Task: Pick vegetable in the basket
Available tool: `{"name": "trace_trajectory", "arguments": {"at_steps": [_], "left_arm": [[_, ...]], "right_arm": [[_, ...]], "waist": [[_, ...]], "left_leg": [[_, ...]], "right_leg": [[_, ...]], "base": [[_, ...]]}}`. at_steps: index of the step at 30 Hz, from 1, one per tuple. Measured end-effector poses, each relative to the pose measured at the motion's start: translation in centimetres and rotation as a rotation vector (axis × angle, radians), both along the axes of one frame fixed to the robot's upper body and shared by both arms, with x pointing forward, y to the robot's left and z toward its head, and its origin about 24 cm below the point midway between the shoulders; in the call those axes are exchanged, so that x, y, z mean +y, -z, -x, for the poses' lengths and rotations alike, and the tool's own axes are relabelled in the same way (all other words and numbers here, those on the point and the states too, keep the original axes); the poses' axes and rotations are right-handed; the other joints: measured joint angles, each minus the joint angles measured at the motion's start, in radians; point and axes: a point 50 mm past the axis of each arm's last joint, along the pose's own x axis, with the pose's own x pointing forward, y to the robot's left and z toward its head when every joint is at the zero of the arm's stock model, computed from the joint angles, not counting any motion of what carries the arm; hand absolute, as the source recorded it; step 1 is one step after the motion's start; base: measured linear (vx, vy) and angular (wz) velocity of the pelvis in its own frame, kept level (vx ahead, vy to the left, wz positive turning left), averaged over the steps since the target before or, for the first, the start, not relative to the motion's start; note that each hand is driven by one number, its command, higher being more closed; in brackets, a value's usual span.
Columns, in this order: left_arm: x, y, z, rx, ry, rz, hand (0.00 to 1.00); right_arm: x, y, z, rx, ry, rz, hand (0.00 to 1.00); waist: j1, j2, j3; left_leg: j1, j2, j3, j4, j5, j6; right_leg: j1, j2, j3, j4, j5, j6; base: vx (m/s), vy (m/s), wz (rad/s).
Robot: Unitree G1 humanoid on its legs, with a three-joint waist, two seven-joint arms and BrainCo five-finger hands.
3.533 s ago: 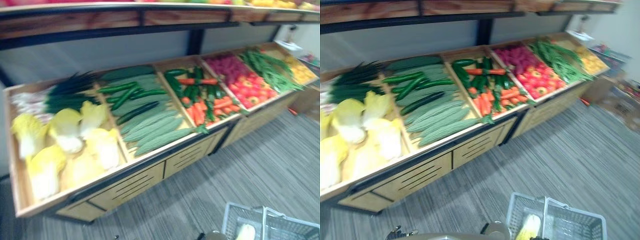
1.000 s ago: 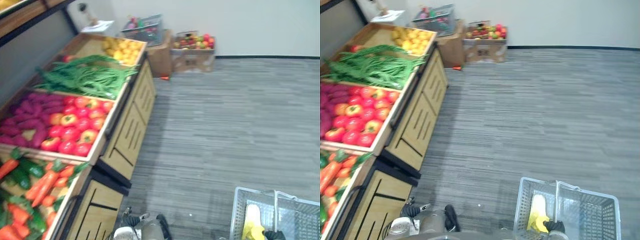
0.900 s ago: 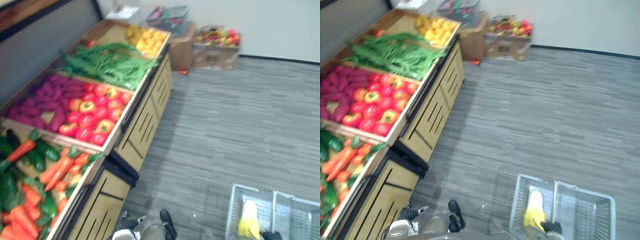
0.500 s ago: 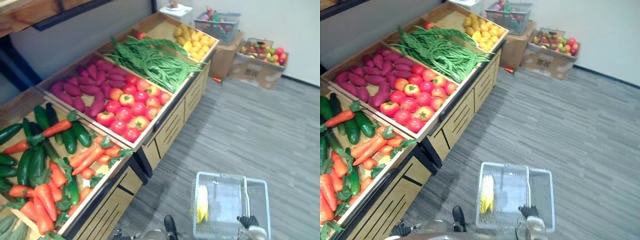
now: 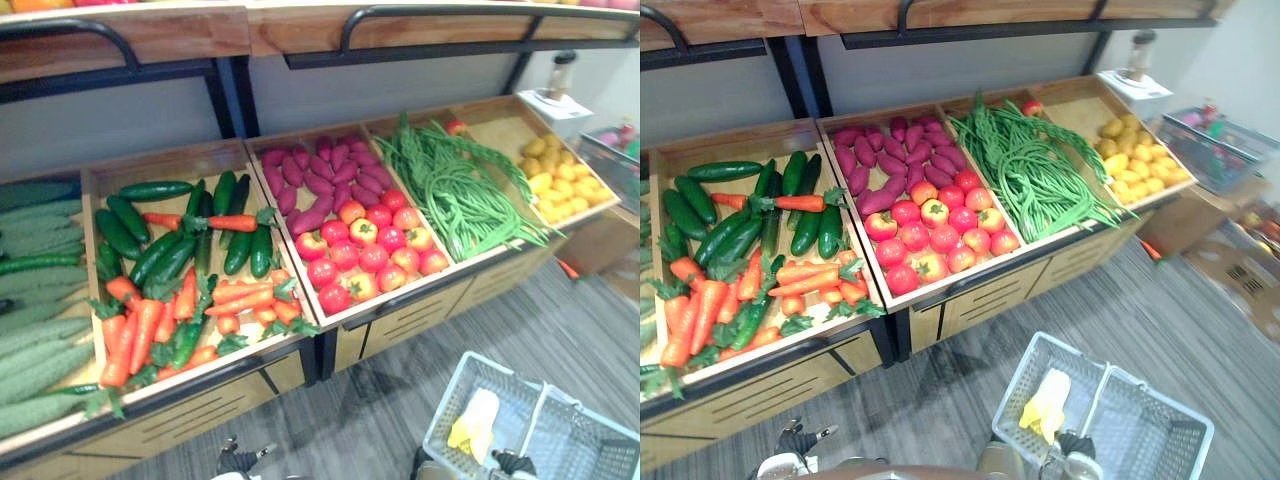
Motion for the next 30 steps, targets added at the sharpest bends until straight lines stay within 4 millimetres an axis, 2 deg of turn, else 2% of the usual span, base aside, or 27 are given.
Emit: {"name": "trace_trajectory", "arguments": {"at_steps": [1,2,3,4,5,6,7,8,9,10,12,14,17,19,25,30], "left_arm": [[-0.7,0.2,0.1,0.001,-0.018,0.021,0.00],[-1.9,0.6,0.5,0.011,-0.061,0.064,0.00],[-2.3,0.8,0.7,0.015,-0.082,0.080,0.00],[-2.5,0.9,1.0,0.011,-0.129,0.101,0.00],[-2.6,0.9,1.1,0.011,-0.144,0.106,0.00],[-2.7,0.9,1.1,0.009,-0.152,0.113,0.00],[-2.8,0.9,1.1,0.008,-0.152,0.116,0.00],[-3.1,0.9,0.9,0.006,-0.147,0.121,0.00],[-3.1,0.9,0.8,0.004,-0.146,0.122,0.00],[-3.1,0.9,0.8,0.004,-0.145,0.121,0.00],[-3.3,1.0,0.9,0.009,-0.139,0.124,0.00],[-3.0,0.9,1.0,0.012,-0.143,0.114,0.00],[-2.7,0.9,1.2,0.014,-0.146,0.102,0.00],[-2.0,0.4,0.9,-0.016,-0.160,0.058,0.00],[2.6,-4.4,-2.1,-0.211,-0.196,-0.377,0.00],[4.6,-11.1,-5.3,-0.497,-0.225,-0.696,0.00]], "right_arm": [[-0.3,-0.1,-0.1,-0.004,0.003,0.010,1.00],[-1.3,-0.3,0.0,-0.006,0.021,0.030,1.00],[-1.5,-0.4,0.1,-0.005,0.030,0.034,1.00],[-1.8,-0.4,0.2,-0.003,0.037,0.040,1.00],[-1.9,-0.4,0.3,0.000,0.037,0.041,1.00],[-2.0,-0.4,0.7,0.008,0.044,0.043,1.00],[-2.0,-0.4,0.8,0.011,0.047,0.043,1.00],[-2.2,-0.4,1.2,0.019,0.048,0.047,1.00],[-2.3,-0.4,1.1,0.016,0.046,0.049,1.00],[-2.4,-0.5,0.9,0.011,0.044,0.050,1.00],[-2.7,-0.6,0.7,0.008,0.041,0.055,1.00],[-2.8,-0.4,1.1,0.028,0.046,0.046,1.00],[-2.8,-0.4,1.2,0.029,0.050,0.043,1.00],[-2.7,-0.3,1.5,0.038,0.052,0.040,1.00],[-2.6,-0.2,2.4,0.051,0.068,0.069,1.00],[-2.4,-0.2,2.1,0.060,0.035,0.102,1.00]], "waist": [[0.000,0.037,-0.005],[-0.010,0.079,-0.003],[-0.010,0.096,-0.004],[-0.011,0.104,-0.002],[-0.014,0.104,-0.002],[-0.035,0.101,0.000],[-0.042,0.098,0.002],[-0.045,0.097,0.001],[-0.046,0.095,0.001],[-0.044,0.095,0.001],[-0.047,0.109,0.003],[-0.050,0.110,0.003],[-0.069,0.111,0.002],[-0.071,0.111,-0.001],[-0.067,0.103,-0.001],[-0.067,0.100,0.000]], "left_leg": [[-0.009,0.039,0.015,0.002,0.004,-0.010],[0.001,0.100,0.059,-0.023,0.033,-0.049],[0.004,0.119,0.059,-0.036,0.049,-0.064],[0.014,0.134,0.066,-0.064,0.103,-0.073],[0.012,0.137,0.074,-0.072,0.130,-0.070],[0.010,0.142,0.122,-0.083,0.194,-0.053],[0.012,0.141,0.152,-0.085,0.214,-0.044],[0.013,0.142,0.224,-0.097,0.247,-0.024],[0.014,0.138,0.283,-0.116,0.270,-0.019],[0.014,0.136,0.313,-0.133,0.274,-0.013],[0.014,0.141,0.339,-0.164,0.279,-0.006],[0.017,0.140,0.357,-0.188,0.281,-0.003],[0.014,0.130,0.358,-0.203,0.262,-0.010],[0.013,0.116,0.359,-0.202,0.245,-0.009],[0.013,0.070,0.356,-0.221,0.245,-0.004],[0.031,0.055,0.355,-0.245,0.242,-0.002]], "right_leg": [[0.005,0.028,-0.029,0.004,0.002,-0.014],[0.023,0.068,-0.087,0.019,-0.041,-0.056],[0.024,0.081,-0.102,0.031,-0.049,-0.070],[0.033,0.088,-0.134,0.051,-0.070,-0.096],[0.043,0.087,-0.152,0.056,-0.076,-0.107],[0.077,0.080,-0.209,0.058,-0.086,-0.124],[0.090,0.076,-0.228,0.059,-0.091,-0.131],[0.104,0.074,-0.257,0.057,-0.098,-0.137],[0.109,0.074,-0.275,0.048,-0.111,-0.136],[0.110,0.076,-0.279,0.033,-0.129,-0.130],[0.110,0.083,-0.302,0.022,-0.131,-0.129],[0.116,0.091,-0.311,0.007,-0.135,-0.116],[0.125,0.097,-0.300,-0.022,-0.120,-0.094],[0.133,0.096,-0.283,-0.046,-0.099,-0.087],[0.165,0.077,-0.272,-0.123,-0.038,-0.070],[0.185,0.073,-0.265,-0.149,-0.029,-0.067]], "base": [[0.26,-0.612,0.83],[0.17,-0.324,0.66],[0.21,-0.461,0.72],[0.11,-0.320,0.46],[0.12,-0.422,0.89],[0.06,-0.236,0.92],[0.08,-0.319,1.08],[0.00,-0.209,0.76],[-0.03,-0.181,0.63],[-0.07,-0.115,0.37],[-0.11,-0.026,0.34],[-0.13,0.029,0.32],[-0.06,0.102,0.16],[-0.01,0.092,0.04],[0.07,0.090,0.04],[0.11,0.029,0.04]]}}
